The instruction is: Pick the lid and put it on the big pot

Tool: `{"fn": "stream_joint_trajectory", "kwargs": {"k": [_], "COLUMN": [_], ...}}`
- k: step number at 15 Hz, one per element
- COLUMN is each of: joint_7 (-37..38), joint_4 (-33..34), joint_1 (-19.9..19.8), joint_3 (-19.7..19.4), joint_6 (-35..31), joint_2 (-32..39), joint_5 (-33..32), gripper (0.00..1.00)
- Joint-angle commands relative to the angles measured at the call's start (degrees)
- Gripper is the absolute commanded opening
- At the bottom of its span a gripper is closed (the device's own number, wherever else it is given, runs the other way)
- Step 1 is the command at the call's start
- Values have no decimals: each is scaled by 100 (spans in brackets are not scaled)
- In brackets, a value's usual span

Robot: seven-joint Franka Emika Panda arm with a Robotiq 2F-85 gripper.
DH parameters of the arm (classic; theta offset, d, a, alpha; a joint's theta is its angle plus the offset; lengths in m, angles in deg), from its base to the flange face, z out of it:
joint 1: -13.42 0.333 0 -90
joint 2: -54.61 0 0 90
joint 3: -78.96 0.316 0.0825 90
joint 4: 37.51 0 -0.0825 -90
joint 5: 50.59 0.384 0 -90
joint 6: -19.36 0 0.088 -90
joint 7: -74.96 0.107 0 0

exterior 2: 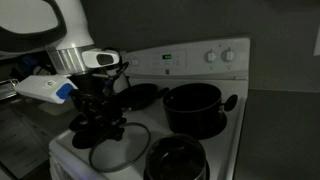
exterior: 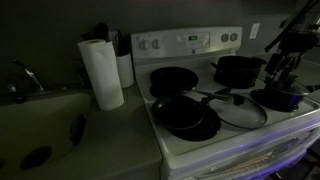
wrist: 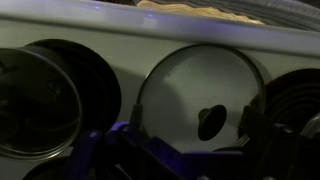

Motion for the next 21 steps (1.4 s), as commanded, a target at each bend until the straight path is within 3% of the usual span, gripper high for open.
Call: {"fn": "stream_joint_trajectory", "kwargs": {"k": [1, 8, 12, 16, 21], "joint_7": [-28, -159, -1089, -2385, -3842], "joint_4": [10, 288, 1535, 2952, 4679], "joint_1": [-54, -75, -129, -51, -105], "joint_3": [48, 7, -418, -787, -718], "joint_6": [16, 50, 140, 545, 1155], "joint_2": [1, 266, 1367, 2435, 3734], "joint_5": [30, -68, -378, -296, 297], "gripper": [100, 100, 100, 100, 100]}}
